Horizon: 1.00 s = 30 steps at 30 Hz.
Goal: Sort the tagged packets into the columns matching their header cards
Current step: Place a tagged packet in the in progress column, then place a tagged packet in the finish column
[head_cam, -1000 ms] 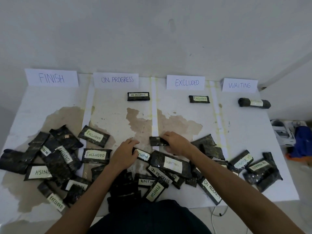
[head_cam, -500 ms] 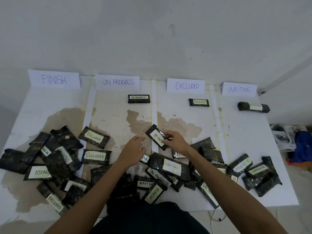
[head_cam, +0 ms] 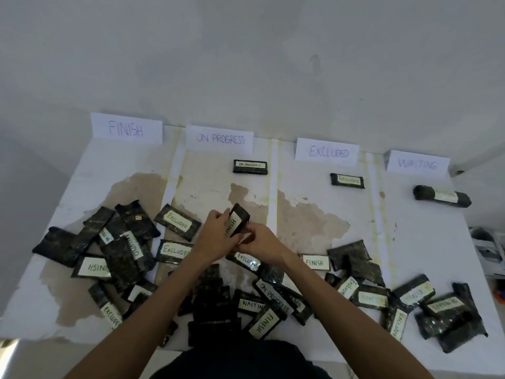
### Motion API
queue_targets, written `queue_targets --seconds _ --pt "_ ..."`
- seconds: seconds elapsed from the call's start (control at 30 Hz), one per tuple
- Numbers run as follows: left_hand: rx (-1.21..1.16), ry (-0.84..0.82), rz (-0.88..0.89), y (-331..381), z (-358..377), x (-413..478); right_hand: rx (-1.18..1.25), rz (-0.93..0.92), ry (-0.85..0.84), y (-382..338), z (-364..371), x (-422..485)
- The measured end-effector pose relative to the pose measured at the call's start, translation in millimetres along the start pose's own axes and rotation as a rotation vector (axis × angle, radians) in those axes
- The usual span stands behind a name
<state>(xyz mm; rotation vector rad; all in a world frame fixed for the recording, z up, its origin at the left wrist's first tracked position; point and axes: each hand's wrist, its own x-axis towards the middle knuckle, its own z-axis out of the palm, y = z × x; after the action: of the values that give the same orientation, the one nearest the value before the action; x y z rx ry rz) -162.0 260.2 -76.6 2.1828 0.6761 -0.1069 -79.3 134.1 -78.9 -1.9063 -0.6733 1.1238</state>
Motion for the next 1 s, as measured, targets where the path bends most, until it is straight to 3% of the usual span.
queue_targets --seconds 0.3,0.53,1.0 --pt "0.341 0.132 0.009 -91 -99 33 -0.188 0.027 -0.033 -31 44 65" --pt "0.548 0.233 0.022 -146 -170 104 -0.421 -0.078 -0.044 -39 71 119" --pt "0.514 0.132 -0.006 -193 -195 204 -0.708 -0.316 0.047 -26 104 166"
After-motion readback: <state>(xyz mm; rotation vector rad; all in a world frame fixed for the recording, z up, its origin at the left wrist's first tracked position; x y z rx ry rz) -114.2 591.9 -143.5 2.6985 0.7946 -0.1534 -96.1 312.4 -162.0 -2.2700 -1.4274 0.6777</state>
